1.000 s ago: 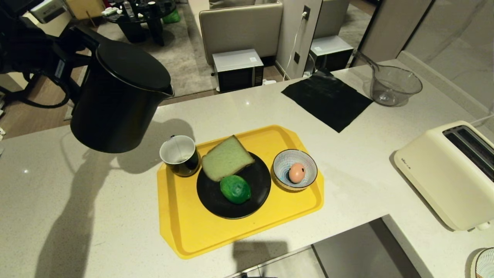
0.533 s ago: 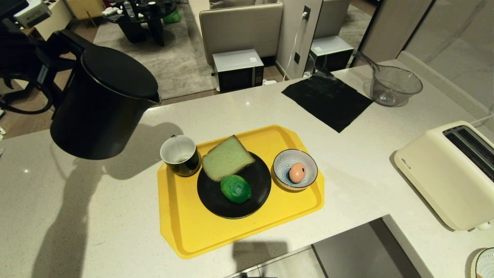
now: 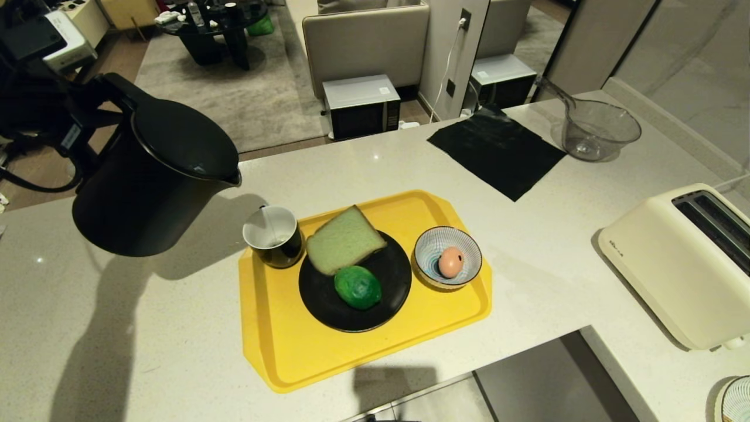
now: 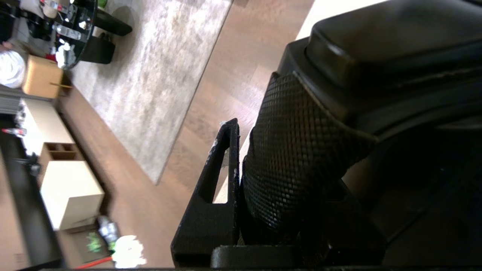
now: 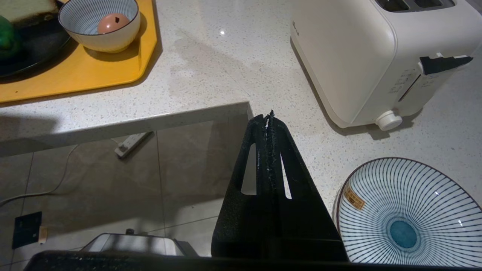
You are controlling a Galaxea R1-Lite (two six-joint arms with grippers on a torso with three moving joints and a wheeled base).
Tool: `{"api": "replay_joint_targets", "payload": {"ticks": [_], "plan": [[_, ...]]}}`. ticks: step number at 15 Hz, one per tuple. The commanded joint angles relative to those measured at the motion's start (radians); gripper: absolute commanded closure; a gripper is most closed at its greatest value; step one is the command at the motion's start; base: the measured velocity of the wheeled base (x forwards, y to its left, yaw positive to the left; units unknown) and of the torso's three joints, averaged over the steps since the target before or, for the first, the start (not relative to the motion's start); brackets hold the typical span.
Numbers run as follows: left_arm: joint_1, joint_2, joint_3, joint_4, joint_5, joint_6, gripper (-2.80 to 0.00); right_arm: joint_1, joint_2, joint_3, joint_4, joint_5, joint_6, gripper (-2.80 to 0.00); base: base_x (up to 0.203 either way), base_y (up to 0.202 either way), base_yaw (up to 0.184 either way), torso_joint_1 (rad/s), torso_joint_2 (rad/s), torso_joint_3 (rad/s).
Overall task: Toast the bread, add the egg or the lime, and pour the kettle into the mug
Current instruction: Pour water into a cup
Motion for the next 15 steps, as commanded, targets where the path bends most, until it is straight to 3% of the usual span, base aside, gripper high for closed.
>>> {"api": "replay_joint_targets", "payload": {"ticks": [1, 15], "plan": [[0.014, 0.008, 0.021, 0.001, -0.002, 0.033, 0.0, -0.001, 0.0, 0.028, -0.001, 0.0, 0.0, 0.0, 0.0, 0.0, 0.0, 0.0, 0.0, 0.0], [0.014, 0.078, -0.042, 0.009, 0.009, 0.177, 0.0, 0.001, 0.0, 0.028, 0.0, 0.0, 0.001, 0.0, 0.0, 0.0, 0.0, 0.0, 0.0, 0.0]]}}
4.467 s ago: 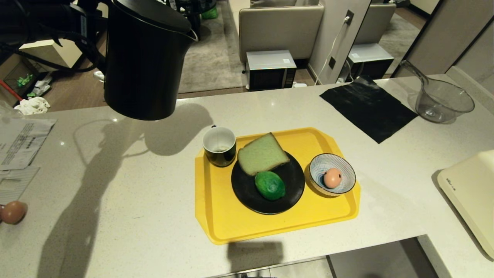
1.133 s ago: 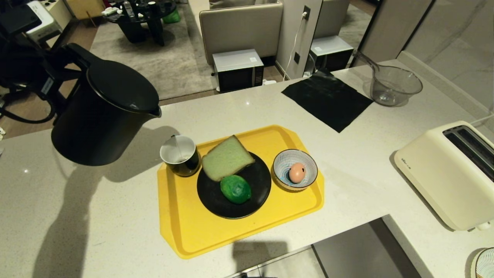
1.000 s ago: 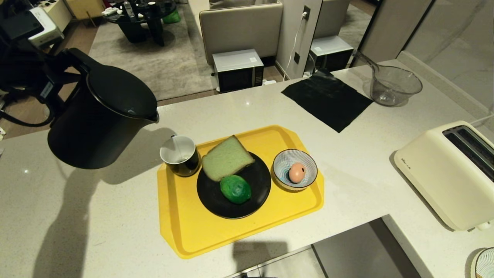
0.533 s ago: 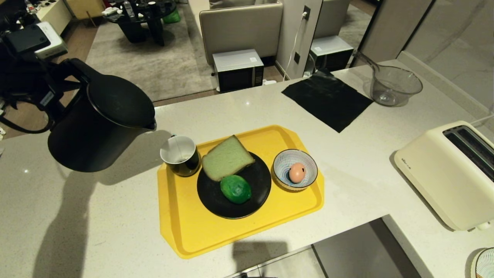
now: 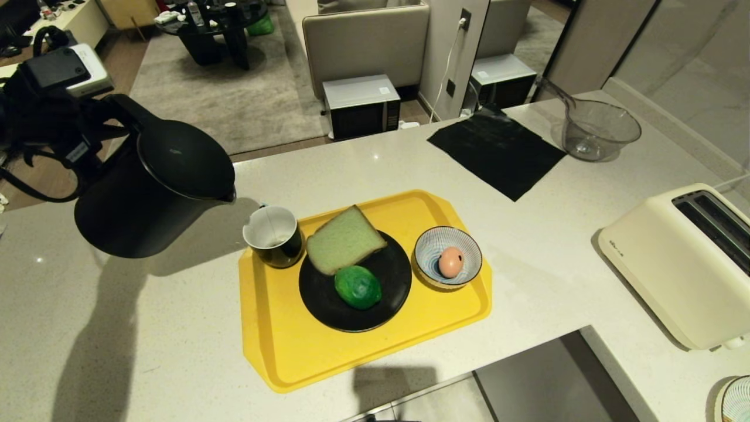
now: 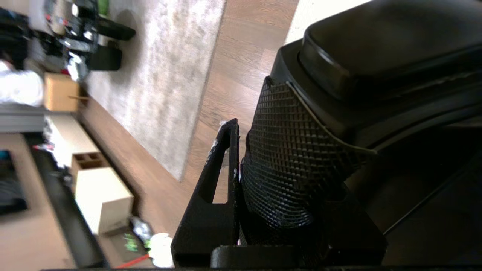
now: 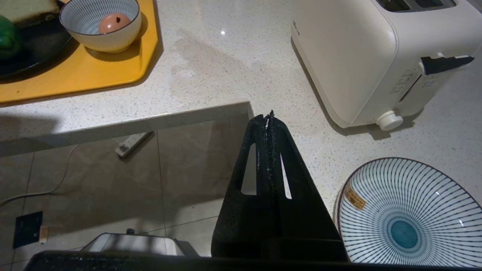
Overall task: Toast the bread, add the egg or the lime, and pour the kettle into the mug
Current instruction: Pour water into a cup
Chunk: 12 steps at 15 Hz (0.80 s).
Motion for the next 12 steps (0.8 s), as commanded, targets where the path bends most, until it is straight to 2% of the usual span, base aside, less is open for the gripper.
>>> {"api": "replay_joint_targets", "payload": {"ticks": [1, 5, 12], "plan": [[0.0, 0.039, -0.049, 0.012, -0.001, 0.019, 0.0, 0.001, 0.0, 0.028, 0.0, 0.0, -0.001, 0.0, 0.0, 0.0, 0.0, 0.0, 0.0, 0.0], [-0.001, 0.078, -0.13, 0.071, 0.008, 0.074, 0.0, -0.001, 0.0, 0.028, -0.001, 0.0, 0.0, 0.0, 0.0, 0.0, 0.0, 0.0, 0.0, 0.0], [-0.086, 0.097, -0.144, 0.068, 0.066, 0.074, 0.0, 0.0, 0.0, 0.028, 0.0, 0.0, 0.005, 0.0, 0.0, 0.0, 0.0, 0.0, 0.0, 0.0]]}}
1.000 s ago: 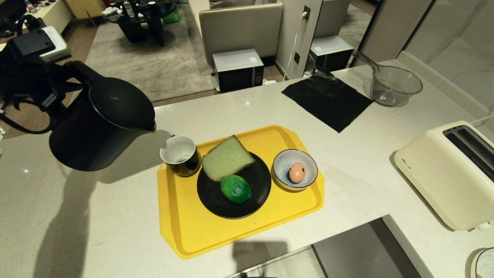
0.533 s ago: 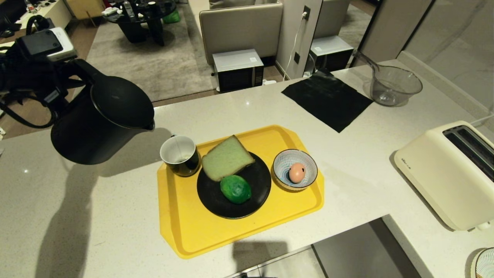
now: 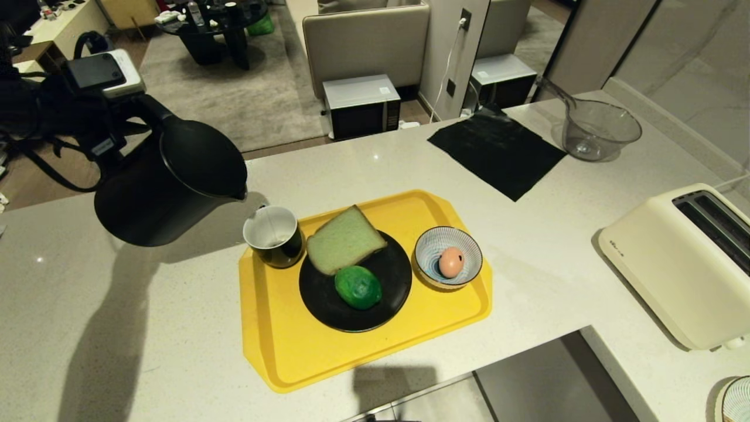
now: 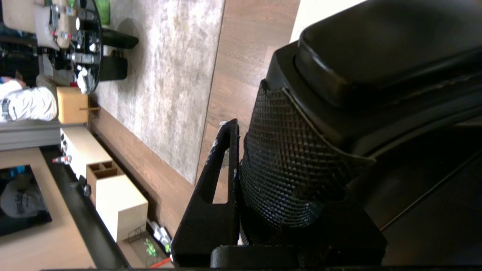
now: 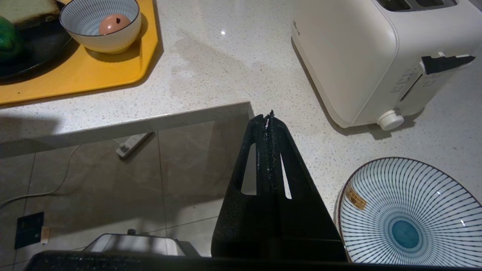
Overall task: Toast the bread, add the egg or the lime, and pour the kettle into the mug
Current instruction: Pour water into a cup
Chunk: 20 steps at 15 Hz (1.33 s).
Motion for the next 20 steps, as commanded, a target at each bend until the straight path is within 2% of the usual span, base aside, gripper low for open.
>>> {"api": "replay_joint_targets", "payload": {"ticks": [1, 8, 14, 20], "plan": [[-0.03, 0.019, -0.025, 0.003, 0.01, 0.006, 0.0, 0.0, 0.0, 0.028, -0.001, 0.0, -0.001, 0.0, 0.0, 0.0, 0.0, 0.0, 0.0, 0.0], [-0.108, 0.055, -0.123, 0.064, 0.058, 0.015, 0.0, 0.001, 0.0, 0.028, -0.001, 0.0, -0.001, 0.0, 0.0, 0.0, 0.0, 0.0, 0.0, 0.0], [-0.143, 0.047, -0.13, 0.109, 0.111, 0.058, 0.0, 0.001, 0.0, 0.028, -0.002, 0.0, -0.001, 0.0, 0.0, 0.0, 0.0, 0.0, 0.0, 0.0], [-0.162, 0.041, -0.134, 0.131, 0.151, 0.136, 0.0, 0.001, 0.0, 0.028, -0.001, 0.0, -0.001, 0.0, 0.0, 0.0, 0.0, 0.0, 0.0, 0.0]]}}
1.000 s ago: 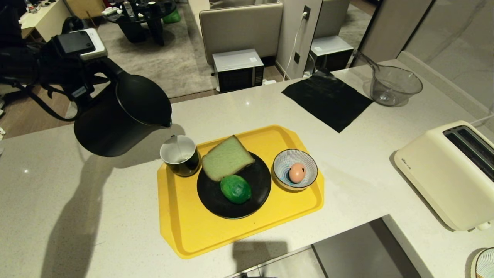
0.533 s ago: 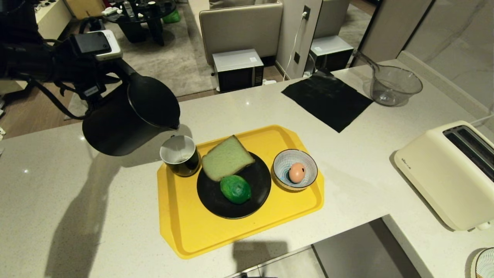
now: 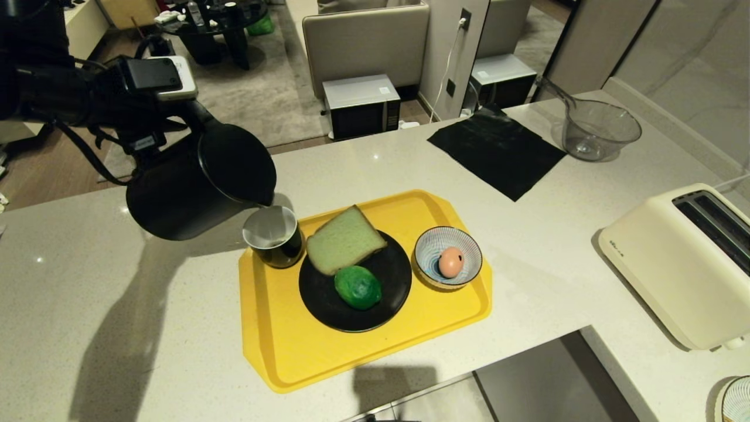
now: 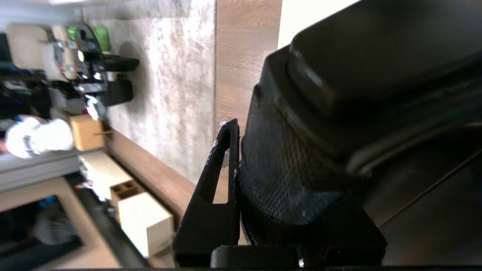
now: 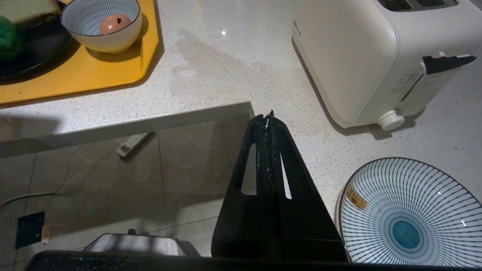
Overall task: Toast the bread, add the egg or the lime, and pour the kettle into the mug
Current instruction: Pour water into a cup
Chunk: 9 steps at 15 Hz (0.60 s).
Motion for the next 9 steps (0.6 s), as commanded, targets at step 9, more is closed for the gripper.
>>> {"api": "replay_joint_targets", "payload": {"ticks": [9], "plan": [[-0.002, -0.005, -0.003, 0.027, 0.03, 0.056, 0.0, 0.001, 0.0, 0.028, 0.0, 0.0, 0.0, 0.0, 0.0, 0.0, 0.0, 0.0, 0.0, 0.0]]}}
